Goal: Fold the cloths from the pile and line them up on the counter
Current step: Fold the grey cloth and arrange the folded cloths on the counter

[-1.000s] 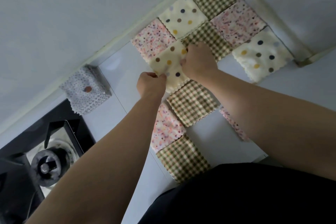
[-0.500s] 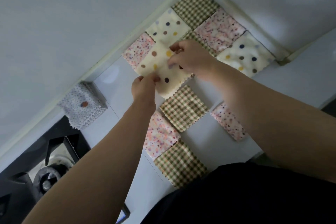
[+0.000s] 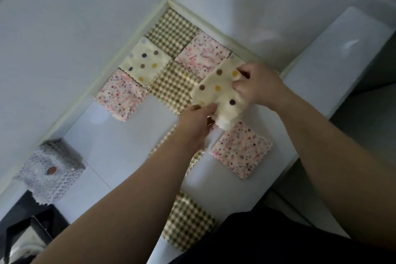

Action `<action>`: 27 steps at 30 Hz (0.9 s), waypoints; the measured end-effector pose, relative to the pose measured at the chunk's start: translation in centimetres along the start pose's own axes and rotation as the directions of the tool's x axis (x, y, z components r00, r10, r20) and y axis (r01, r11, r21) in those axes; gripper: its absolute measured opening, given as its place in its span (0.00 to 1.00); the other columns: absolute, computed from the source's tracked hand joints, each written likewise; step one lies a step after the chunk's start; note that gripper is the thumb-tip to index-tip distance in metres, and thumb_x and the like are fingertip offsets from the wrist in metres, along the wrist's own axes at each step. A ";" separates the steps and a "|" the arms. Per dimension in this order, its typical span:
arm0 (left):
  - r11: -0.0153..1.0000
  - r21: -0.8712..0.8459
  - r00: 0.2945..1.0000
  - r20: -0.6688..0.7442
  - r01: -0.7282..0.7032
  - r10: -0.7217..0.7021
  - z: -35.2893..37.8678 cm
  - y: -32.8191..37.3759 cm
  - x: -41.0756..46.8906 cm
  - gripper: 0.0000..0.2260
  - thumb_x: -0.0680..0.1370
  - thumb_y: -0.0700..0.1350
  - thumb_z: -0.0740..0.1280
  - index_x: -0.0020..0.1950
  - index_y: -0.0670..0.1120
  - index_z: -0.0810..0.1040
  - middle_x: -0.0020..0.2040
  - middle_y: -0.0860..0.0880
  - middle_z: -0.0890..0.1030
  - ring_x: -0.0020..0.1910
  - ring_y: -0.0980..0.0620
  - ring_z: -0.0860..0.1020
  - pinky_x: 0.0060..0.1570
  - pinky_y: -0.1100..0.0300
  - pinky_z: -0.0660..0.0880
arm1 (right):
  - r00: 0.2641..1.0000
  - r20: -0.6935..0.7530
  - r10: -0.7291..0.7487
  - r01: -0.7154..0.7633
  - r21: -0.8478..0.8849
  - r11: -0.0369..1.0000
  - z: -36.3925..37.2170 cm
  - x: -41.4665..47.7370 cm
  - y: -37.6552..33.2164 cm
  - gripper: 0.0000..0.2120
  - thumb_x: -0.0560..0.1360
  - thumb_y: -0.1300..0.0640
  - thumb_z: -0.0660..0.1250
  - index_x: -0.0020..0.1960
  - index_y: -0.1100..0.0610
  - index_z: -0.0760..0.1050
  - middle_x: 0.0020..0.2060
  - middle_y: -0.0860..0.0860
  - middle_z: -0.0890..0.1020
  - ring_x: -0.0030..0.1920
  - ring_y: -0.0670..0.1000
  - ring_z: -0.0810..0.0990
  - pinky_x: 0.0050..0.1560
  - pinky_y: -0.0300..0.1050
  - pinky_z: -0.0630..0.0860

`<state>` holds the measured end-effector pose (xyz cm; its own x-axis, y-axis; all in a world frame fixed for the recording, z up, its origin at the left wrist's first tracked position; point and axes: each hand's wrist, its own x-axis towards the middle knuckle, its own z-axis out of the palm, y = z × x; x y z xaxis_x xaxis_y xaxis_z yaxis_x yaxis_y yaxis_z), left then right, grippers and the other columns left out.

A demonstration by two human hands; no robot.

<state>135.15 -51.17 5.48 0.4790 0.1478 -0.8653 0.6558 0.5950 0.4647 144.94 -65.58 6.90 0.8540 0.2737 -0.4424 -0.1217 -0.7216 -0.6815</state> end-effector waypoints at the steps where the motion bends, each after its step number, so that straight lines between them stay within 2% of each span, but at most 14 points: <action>1: 1.000 0.019 1.000 0.011 0.009 -0.009 0.7 -0.2 0.5 0.12 0.77 0.35 0.71 0.59 0.37 0.78 0.56 0.41 0.84 0.50 0.44 0.84 0.40 0.56 0.82 | 1.000 -0.024 0.006 -0.007 -0.038 0.999 -0.1 0.2 0.7 0.12 0.74 0.58 0.66 0.57 0.55 0.81 0.50 0.53 0.84 0.51 0.55 0.82 0.52 0.48 0.77; 3: 0.997 0.071 1.000 0.016 0.011 -0.013 2.0 -0.3 1.5 0.13 0.77 0.36 0.71 0.61 0.38 0.77 0.59 0.42 0.83 0.53 0.45 0.83 0.46 0.54 0.83 | 0.998 -0.067 0.010 -0.015 -0.070 0.997 -0.3 0.7 1.7 0.17 0.76 0.56 0.64 0.65 0.55 0.77 0.57 0.52 0.82 0.56 0.54 0.80 0.56 0.46 0.76; 6: 0.992 0.127 1.000 0.013 -0.016 0.014 3.4 0.1 2.9 0.12 0.79 0.37 0.69 0.63 0.39 0.76 0.59 0.43 0.83 0.54 0.46 0.83 0.50 0.54 0.82 | 0.989 -0.148 -0.019 0.005 -0.095 0.995 -0.4 1.3 2.1 0.16 0.79 0.56 0.61 0.65 0.56 0.75 0.55 0.52 0.82 0.53 0.54 0.79 0.52 0.44 0.73; 8: 0.991 0.134 1.000 0.016 -0.026 0.024 3.9 0.3 3.8 0.12 0.80 0.37 0.68 0.63 0.39 0.77 0.58 0.43 0.83 0.52 0.47 0.84 0.49 0.55 0.83 | 0.981 -0.186 -0.047 0.022 -0.138 0.990 -0.1 1.8 2.1 0.16 0.79 0.57 0.61 0.66 0.58 0.74 0.57 0.55 0.81 0.56 0.57 0.78 0.54 0.46 0.73; 11: 0.990 0.134 1.000 0.005 -0.030 0.030 4.1 0.3 4.4 0.09 0.80 0.36 0.68 0.60 0.40 0.77 0.56 0.43 0.84 0.47 0.50 0.84 0.42 0.58 0.83 | 0.985 -0.154 -0.074 0.032 -0.257 0.966 0.6 2.0 2.0 0.17 0.79 0.58 0.60 0.66 0.60 0.70 0.59 0.59 0.77 0.58 0.60 0.76 0.54 0.50 0.71; 15: 0.970 0.237 0.996 -0.049 -0.059 0.073 4.2 0.2 4.9 0.05 0.79 0.38 0.69 0.54 0.43 0.78 0.54 0.44 0.84 0.48 0.48 0.84 0.48 0.54 0.83 | 0.982 -0.173 -0.078 0.004 -0.393 0.920 1.8 1.8 1.6 0.16 0.79 0.58 0.58 0.65 0.61 0.68 0.60 0.61 0.75 0.59 0.62 0.76 0.52 0.52 0.72; 20: 0.911 0.408 0.986 -0.117 -0.061 0.118 4.0 0.4 4.8 0.04 0.78 0.40 0.70 0.49 0.43 0.76 0.53 0.43 0.82 0.50 0.45 0.83 0.51 0.50 0.82 | 0.986 -0.165 0.018 -0.101 -0.514 0.852 2.8 1.4 0.9 0.20 0.76 0.54 0.63 0.65 0.62 0.67 0.62 0.62 0.74 0.63 0.64 0.72 0.61 0.55 0.69; 23: 0.876 0.478 0.981 -0.137 -0.054 0.136 3.9 0.5 4.7 0.08 0.77 0.42 0.71 0.54 0.42 0.77 0.52 0.43 0.82 0.47 0.45 0.83 0.48 0.50 0.83 | 0.990 -0.135 0.044 -0.104 -0.482 0.870 2.5 1.4 0.5 0.23 0.75 0.52 0.67 0.65 0.61 0.66 0.63 0.62 0.72 0.62 0.64 0.72 0.59 0.56 0.70; 25: 0.878 0.477 0.983 -0.133 -0.046 0.124 3.9 0.4 4.5 0.13 0.76 0.41 0.71 0.60 0.42 0.77 0.53 0.43 0.82 0.47 0.44 0.83 0.45 0.50 0.84 | 0.993 -0.105 0.055 -0.094 -0.412 0.906 2.1 1.2 0.1 0.25 0.74 0.54 0.69 0.66 0.61 0.65 0.63 0.61 0.68 0.57 0.63 0.76 0.52 0.53 0.72; 27: 0.882 0.468 0.987 -0.112 -0.049 0.114 3.7 0.4 4.2 0.14 0.76 0.40 0.70 0.61 0.44 0.77 0.54 0.43 0.82 0.49 0.44 0.83 0.43 0.50 0.84 | 0.992 -0.095 0.082 -0.108 -0.311 0.944 1.3 1.0 -0.4 0.24 0.74 0.56 0.68 0.66 0.60 0.66 0.63 0.61 0.68 0.54 0.61 0.77 0.49 0.49 0.72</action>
<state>139.58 -53.18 2.73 0.4822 0.3019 -0.8224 0.8284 0.1482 0.5402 145.18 -64.22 6.01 0.8851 0.1520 -0.4398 -0.0500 -0.9087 -0.4145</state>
